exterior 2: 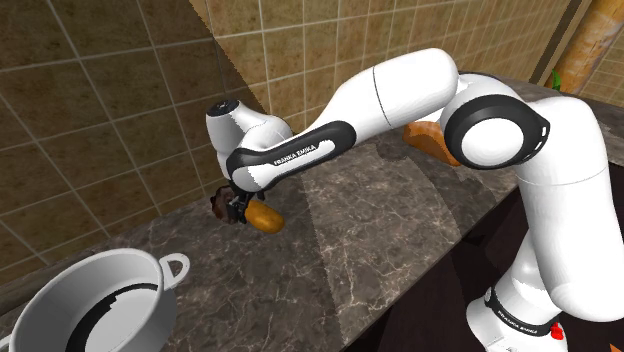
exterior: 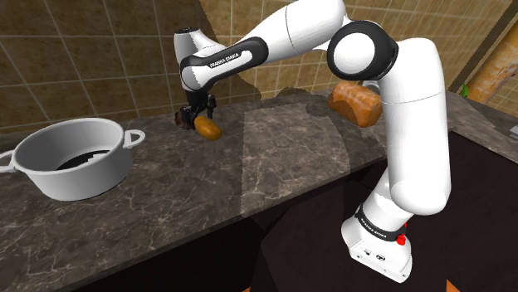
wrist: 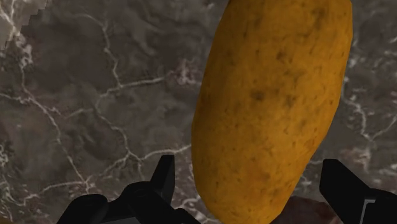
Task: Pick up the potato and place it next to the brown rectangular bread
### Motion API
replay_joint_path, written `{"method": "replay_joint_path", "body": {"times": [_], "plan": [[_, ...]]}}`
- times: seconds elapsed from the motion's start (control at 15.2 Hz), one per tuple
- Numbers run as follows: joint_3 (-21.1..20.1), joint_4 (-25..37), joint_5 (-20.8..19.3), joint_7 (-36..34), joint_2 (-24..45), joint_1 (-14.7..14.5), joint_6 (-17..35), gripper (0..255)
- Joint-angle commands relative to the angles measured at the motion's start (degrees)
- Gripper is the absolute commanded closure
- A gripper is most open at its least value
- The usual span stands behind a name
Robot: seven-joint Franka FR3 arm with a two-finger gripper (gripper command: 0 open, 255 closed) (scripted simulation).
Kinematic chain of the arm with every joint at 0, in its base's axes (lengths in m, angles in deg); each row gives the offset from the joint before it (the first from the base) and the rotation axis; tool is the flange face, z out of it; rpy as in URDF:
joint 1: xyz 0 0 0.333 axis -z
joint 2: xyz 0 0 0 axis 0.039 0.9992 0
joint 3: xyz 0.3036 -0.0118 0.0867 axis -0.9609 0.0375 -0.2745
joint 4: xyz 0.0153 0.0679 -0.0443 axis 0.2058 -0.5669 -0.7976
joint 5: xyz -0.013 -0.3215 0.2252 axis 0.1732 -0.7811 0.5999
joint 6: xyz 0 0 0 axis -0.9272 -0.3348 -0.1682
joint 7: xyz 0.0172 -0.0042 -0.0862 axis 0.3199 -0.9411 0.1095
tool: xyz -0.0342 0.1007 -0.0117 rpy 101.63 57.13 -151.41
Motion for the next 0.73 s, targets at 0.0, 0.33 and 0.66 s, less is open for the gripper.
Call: {"method": "replay_joint_path", "body": {"times": [0.0, 0.33, 0.66], "plan": [[0.00, 0.00, 0.00, 0.00, 0.00, 0.00, 0.00, 255], [0.00, -0.10, 0.01, 0.01, -0.07, 0.02, 0.03, 255], [-0.05, 0.30, 0.09, 0.10, -0.31, 0.01, -0.59, 255]]}}
